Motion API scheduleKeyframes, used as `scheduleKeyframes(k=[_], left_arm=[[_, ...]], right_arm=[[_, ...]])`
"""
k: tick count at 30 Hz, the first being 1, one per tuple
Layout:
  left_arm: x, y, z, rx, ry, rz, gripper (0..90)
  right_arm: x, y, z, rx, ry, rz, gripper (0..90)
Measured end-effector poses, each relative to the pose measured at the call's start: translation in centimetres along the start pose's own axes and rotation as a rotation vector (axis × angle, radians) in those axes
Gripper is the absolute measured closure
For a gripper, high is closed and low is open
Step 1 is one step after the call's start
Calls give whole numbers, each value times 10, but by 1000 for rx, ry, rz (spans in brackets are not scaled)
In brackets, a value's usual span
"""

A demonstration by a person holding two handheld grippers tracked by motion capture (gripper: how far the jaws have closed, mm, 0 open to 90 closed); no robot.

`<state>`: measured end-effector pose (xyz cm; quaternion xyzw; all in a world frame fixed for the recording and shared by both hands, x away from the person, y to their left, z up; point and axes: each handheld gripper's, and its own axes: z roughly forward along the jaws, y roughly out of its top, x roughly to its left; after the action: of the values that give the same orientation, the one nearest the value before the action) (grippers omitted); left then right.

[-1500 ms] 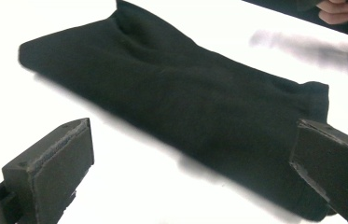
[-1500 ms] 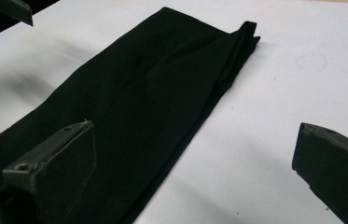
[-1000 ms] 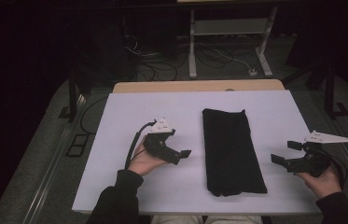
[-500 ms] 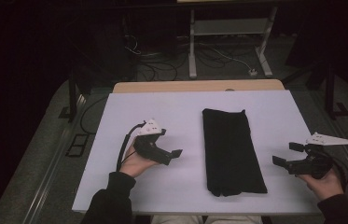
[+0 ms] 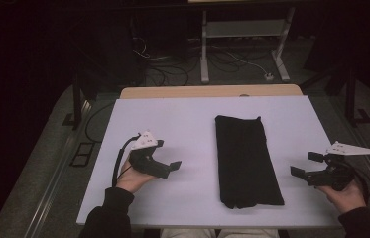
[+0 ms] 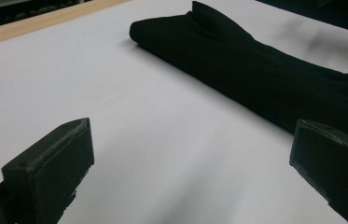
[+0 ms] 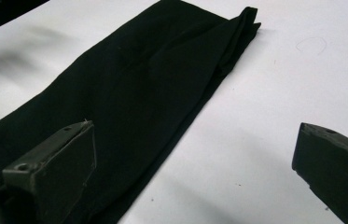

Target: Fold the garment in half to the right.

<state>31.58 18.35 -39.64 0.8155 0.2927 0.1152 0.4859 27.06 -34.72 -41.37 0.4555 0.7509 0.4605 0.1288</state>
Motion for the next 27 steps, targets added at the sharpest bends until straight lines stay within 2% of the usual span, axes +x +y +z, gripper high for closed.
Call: scheduleKeyframes(k=[4, 19, 23, 27], left_arm=[[4, -8, -9, 2, 26, -13, 0], [19, -35, -50, -66, 150, -70, 0], [25, -45, -61, -71, 201, -95, 0], [33, -57, -69, -61, 232, -149, 0]], right_arm=[[0, 0, -1, 0, 0, 4, 0], [0, -2, -2, 0, -3, 3, 0], [0, -2, -3, 3, -4, 10, 0], [0, -3, -3, 5, -4, 10, 0]])
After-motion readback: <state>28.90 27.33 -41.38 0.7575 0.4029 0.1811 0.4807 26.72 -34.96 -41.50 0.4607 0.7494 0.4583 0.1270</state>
